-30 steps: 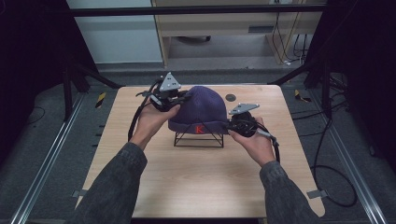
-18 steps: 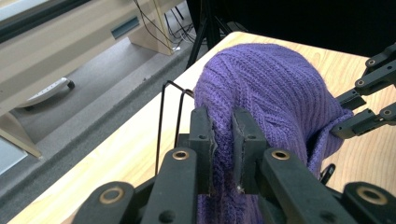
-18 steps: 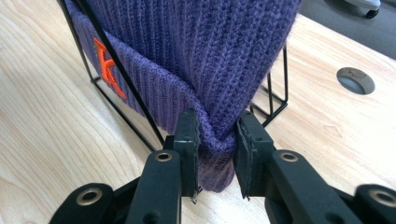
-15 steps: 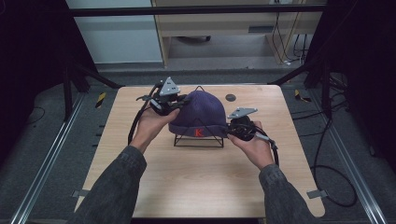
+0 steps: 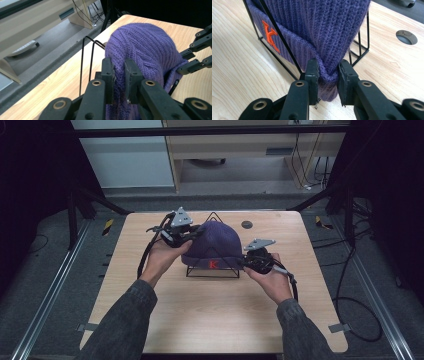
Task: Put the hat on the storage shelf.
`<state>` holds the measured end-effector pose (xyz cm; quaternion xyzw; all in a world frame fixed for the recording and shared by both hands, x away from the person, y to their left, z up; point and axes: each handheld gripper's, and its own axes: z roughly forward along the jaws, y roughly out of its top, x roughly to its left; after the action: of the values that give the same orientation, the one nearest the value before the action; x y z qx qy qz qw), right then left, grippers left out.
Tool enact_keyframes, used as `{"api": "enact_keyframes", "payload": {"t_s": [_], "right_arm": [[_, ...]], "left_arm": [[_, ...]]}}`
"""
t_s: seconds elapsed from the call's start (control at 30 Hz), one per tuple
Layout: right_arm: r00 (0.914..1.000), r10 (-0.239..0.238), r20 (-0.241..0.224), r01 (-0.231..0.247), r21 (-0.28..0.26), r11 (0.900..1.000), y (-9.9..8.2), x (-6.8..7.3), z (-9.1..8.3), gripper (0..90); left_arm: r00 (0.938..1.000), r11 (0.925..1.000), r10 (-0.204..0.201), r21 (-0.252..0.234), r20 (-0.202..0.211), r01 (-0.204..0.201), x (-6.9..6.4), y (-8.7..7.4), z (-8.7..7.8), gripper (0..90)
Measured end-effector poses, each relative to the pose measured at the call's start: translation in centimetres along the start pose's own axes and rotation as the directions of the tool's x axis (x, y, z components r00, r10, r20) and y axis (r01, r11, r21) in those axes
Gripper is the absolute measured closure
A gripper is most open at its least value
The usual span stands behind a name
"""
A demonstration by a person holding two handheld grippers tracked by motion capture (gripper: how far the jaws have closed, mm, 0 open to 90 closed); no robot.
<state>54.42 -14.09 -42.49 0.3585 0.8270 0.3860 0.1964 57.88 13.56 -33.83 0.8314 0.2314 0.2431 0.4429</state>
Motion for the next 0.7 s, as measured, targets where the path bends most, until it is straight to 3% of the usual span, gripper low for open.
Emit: {"api": "enact_keyframes", "payload": {"t_s": [0.7], "right_arm": [[1.0,0.002,0.006,-0.002,0.023,0.9997,-1.7,0.0,1.7,71.1]], "left_arm": [[0.9995,0.9996,-0.029,-0.008,0.017,0.029,-0.4,-2.4,0.6,79.6]]}}
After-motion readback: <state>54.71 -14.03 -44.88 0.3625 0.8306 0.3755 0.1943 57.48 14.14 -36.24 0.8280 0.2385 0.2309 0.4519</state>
